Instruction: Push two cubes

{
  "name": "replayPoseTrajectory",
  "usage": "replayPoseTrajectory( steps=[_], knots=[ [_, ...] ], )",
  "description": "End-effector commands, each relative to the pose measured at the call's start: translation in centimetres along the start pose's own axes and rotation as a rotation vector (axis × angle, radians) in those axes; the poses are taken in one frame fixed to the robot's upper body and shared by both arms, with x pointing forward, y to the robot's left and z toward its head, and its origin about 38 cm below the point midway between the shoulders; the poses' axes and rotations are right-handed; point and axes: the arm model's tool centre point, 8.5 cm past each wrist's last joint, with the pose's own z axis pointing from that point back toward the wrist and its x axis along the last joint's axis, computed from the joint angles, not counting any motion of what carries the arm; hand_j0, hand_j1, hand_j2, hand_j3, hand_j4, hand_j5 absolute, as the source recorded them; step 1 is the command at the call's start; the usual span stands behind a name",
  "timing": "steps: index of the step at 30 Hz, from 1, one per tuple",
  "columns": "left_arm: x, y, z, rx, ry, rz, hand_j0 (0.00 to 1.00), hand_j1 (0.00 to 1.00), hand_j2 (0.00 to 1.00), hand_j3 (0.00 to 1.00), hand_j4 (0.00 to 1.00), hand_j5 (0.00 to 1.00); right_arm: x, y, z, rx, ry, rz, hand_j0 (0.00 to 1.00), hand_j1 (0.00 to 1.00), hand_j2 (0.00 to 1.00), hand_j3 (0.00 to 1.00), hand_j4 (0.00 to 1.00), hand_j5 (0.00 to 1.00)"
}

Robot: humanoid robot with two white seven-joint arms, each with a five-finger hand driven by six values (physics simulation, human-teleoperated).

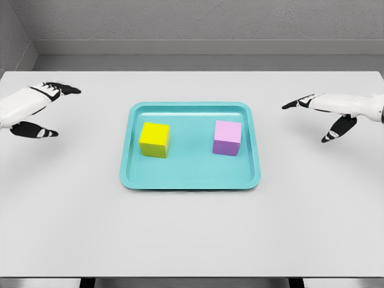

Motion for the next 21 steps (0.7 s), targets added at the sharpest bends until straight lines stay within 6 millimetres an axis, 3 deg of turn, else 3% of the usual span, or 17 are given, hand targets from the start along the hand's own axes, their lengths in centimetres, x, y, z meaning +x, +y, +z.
replayPoseTrajectory(
  steps=[1,3,4,7,11,13,17,21],
  knots=[
    [-0.5,-1.2,-0.3,-0.031,0.024,-0.002,0.7,0.7,0.7,0.7,0.7,0.7,0.0,0.1,0.0,0.001,0.001,-0.006,1.0,1.0,1.0,1.0,1.0,1.0],
    [0.4,-1.7,-1.4,-0.022,-0.003,-0.002,0.63,0.63,0.63,0.63,0.63,0.63,-0.1,0.0,0.1,-0.001,0.004,-0.008,1.0,1.0,1.0,1.0,1.0,1.0],
    [2.1,-1.4,-2.6,-0.027,-0.059,-0.026,0.61,0.61,0.61,0.61,0.61,0.61,-0.2,0.0,0.1,0.001,0.011,-0.011,1.0,1.0,1.0,1.0,1.0,1.0],
    [5.2,0.7,-4.1,0.009,-0.158,-0.081,0.63,0.63,0.63,0.63,0.63,0.63,0.2,0.4,0.0,0.025,-0.018,0.016,1.0,1.0,1.0,1.0,1.0,1.0],
    [5.2,0.4,-4.0,-0.017,-0.16,-0.09,0.67,0.67,0.67,0.67,0.67,0.67,0.7,0.3,-0.1,0.025,-0.044,0.037,1.0,1.0,1.0,1.0,1.0,1.0],
    [4.9,0.3,-3.9,-0.027,-0.15,-0.093,0.67,0.67,0.67,0.67,0.67,0.67,1.0,0.0,-0.2,0.02,-0.051,0.042,0.9,0.9,0.9,0.9,0.9,0.9],
    [5.1,-0.9,-4.6,-0.071,-0.157,-0.101,0.68,0.68,0.68,0.68,0.68,0.68,1.7,-0.4,-0.6,0.017,-0.071,0.058,0.49,0.49,0.49,0.49,0.49,0.49],
    [6.2,-1.7,-5.3,-0.099,-0.19,-0.107,0.68,0.68,0.68,0.68,0.68,0.68,1.8,-0.9,-0.6,0.009,-0.072,0.065,0.21,0.21,0.21,0.21,0.21,0.21]
  ],
)
